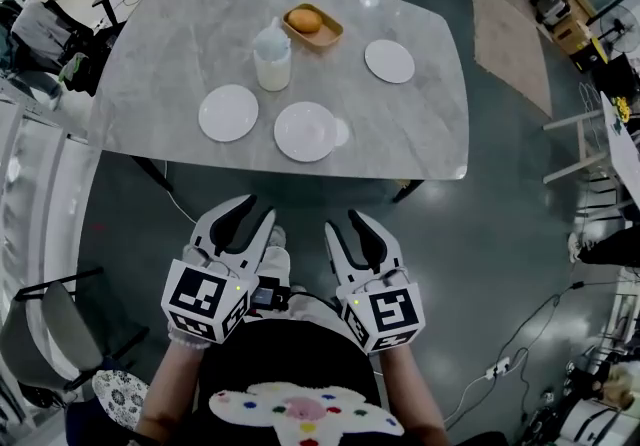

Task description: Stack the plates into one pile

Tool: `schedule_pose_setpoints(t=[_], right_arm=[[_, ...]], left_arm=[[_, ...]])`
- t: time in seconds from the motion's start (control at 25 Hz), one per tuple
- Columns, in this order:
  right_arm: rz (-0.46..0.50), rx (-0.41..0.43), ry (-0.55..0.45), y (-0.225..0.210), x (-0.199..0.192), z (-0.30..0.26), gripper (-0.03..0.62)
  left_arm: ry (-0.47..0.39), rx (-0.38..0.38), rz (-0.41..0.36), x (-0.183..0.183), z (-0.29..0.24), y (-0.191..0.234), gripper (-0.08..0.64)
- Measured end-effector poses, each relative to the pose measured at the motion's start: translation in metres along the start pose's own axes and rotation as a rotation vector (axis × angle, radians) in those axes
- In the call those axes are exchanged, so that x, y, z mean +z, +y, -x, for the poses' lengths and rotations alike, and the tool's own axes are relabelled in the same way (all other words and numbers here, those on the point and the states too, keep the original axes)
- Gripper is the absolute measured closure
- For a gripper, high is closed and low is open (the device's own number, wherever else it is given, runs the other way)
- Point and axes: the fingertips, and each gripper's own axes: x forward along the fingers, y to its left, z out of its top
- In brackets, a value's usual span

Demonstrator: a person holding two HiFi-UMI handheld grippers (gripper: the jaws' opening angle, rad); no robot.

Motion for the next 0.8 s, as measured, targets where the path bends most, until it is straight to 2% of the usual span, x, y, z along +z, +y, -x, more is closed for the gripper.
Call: schedule_pose_setpoints(t=[0.8], right_arm=[[-0.025, -0.117, 0.017, -0.031, 0.043, -0.099, 0.463]], left_arm=[[0.013, -0.118, 0.003, 0.051, -0.083, 0.084, 0.443]])
